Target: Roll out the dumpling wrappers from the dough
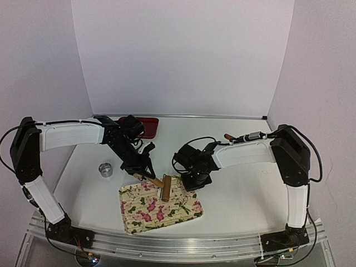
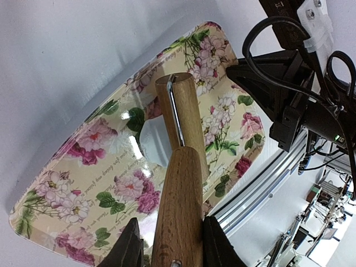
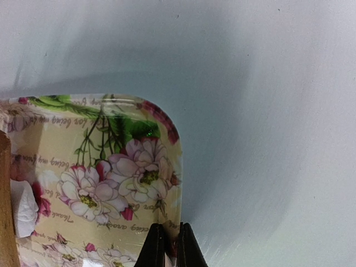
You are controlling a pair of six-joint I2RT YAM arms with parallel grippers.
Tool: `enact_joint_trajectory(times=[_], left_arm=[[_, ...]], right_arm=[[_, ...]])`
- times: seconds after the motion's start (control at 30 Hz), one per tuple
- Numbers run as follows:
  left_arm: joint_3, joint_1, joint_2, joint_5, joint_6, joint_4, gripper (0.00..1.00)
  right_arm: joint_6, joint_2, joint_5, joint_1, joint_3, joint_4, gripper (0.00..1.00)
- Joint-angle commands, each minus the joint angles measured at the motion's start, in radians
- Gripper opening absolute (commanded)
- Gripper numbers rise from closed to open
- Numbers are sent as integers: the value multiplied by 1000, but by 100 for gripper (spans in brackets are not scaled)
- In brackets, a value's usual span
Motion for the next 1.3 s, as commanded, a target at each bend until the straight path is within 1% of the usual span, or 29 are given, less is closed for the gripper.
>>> enact_joint_trajectory(times=[0.0,0.4,0.93,1.27], left_arm=[[-55,8,14,-125,16,-142,0],[-77,23,5,-142,37,-161,0],[-80,23,82,-133,50,-138,0],[-112,23,125,-124,59,-105,0]], right_arm=[[-40,17,91,8,32,-59,0],[-42,25,95,8,39,-61,0],[-41,25,97,8,40,-62,0],[-37,25,104,8,36,-62,0]])
